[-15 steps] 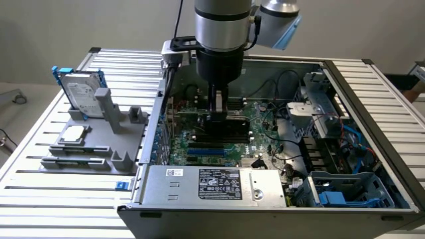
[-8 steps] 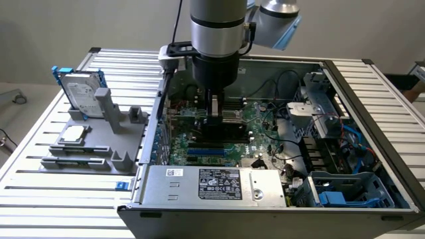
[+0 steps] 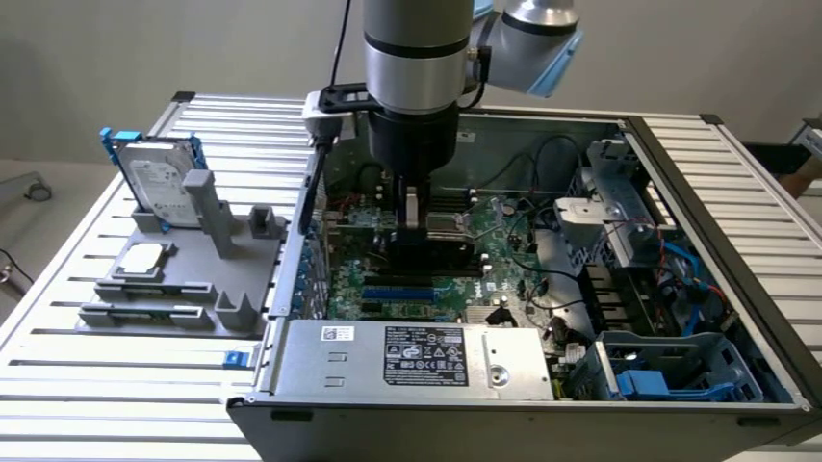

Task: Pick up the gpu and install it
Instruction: 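Insert the gpu into the slot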

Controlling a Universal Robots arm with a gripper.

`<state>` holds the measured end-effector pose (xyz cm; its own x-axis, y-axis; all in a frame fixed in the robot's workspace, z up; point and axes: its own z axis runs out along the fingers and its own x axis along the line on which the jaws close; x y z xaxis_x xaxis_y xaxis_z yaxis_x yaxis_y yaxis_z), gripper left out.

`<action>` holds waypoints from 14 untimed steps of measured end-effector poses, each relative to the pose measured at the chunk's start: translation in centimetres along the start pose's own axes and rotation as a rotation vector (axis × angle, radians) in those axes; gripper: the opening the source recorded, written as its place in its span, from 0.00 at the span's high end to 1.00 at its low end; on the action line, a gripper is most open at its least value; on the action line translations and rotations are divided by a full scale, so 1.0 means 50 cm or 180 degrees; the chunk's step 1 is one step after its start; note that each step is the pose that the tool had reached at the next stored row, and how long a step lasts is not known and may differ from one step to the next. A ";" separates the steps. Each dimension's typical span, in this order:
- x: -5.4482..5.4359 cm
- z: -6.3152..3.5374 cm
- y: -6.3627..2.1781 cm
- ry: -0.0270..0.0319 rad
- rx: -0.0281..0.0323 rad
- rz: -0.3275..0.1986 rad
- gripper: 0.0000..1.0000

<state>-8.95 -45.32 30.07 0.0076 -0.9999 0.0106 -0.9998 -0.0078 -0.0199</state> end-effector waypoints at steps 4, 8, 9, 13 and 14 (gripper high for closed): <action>0.002 0.003 0.001 0.0000 0.0000 0.0000 0.73; 0.003 0.007 0.001 0.0000 0.0000 0.0000 0.73; 0.003 0.008 0.002 0.0000 0.0000 0.0000 0.73; 0.005 0.012 0.003 -0.0001 0.0000 0.0001 0.73; 0.005 0.013 0.003 -0.0001 0.0000 0.0001 0.73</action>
<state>-9.08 -45.58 29.43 0.0072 -0.9999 0.0101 -0.9998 -0.0074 -0.0200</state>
